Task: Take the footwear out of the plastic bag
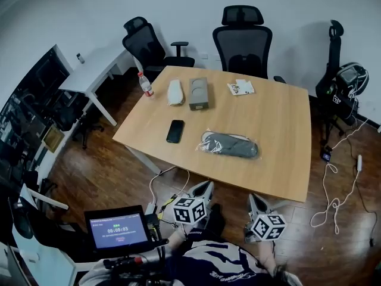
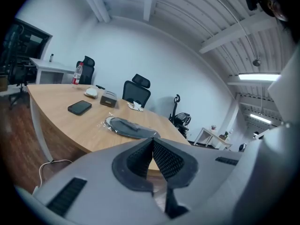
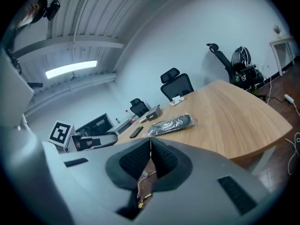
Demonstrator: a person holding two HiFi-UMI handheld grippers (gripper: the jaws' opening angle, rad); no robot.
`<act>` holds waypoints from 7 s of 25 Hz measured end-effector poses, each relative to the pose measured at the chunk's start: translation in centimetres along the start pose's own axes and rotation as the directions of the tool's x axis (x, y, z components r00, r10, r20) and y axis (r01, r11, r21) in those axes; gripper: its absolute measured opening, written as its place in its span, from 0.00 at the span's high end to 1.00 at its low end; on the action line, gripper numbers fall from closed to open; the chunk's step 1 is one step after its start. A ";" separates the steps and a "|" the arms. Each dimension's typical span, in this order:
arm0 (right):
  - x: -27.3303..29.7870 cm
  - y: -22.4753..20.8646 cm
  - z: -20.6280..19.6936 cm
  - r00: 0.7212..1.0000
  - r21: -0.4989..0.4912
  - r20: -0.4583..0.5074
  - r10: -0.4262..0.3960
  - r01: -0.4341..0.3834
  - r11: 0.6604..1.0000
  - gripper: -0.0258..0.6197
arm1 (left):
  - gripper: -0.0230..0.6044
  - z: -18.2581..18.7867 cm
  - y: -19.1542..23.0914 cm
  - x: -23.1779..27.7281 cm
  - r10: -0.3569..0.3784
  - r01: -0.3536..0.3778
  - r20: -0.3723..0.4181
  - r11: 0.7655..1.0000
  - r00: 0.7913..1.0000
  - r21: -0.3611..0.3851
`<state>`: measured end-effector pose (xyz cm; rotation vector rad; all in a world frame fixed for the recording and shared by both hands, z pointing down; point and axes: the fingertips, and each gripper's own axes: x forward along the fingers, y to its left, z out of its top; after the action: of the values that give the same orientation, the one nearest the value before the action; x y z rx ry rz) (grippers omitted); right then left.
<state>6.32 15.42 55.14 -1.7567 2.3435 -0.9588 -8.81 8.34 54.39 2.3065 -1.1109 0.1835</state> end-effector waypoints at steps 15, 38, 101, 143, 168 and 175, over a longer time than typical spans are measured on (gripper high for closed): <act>13.2 -3.2 7.9 0.993 0.047 0.037 -0.113 0.112 0.993 0.92 | 0.95 5.1 13.0 13.0 0.015 -0.009 -0.198 0.999 0.980 0.031; 17.3 -13.8 9.7 0.982 0.081 -0.177 -0.067 0.083 0.993 0.84 | 0.80 3.1 19.8 18.9 0.250 -0.318 -0.304 0.927 0.919 -0.198; 26.9 -11.4 6.8 0.792 0.311 -0.334 0.511 -0.420 0.853 0.78 | 0.96 1.5 22.8 20.6 0.271 -0.378 -0.398 0.899 0.876 -0.219; 19.2 -10.7 7.2 0.861 0.182 -0.417 0.292 -0.236 0.955 0.86 | 0.96 5.5 18.5 25.6 0.271 -0.196 -0.319 0.949 0.908 0.248; 15.7 -10.7 6.3 0.887 0.275 -0.408 0.217 -0.108 0.956 0.86 | 0.96 3.7 21.8 26.1 0.393 -0.280 -0.339 0.899 0.855 0.336; 11.9 -12.5 6.1 0.916 0.344 -0.358 0.183 -0.053 0.937 0.87 | 0.96 4.4 22.8 25.7 0.435 -0.360 -0.322 0.894 0.841 0.267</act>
<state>15.18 0.24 60.29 -1.3785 2.2787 -1.6908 -9.89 -22.73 69.71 2.0442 -1.4020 0.8963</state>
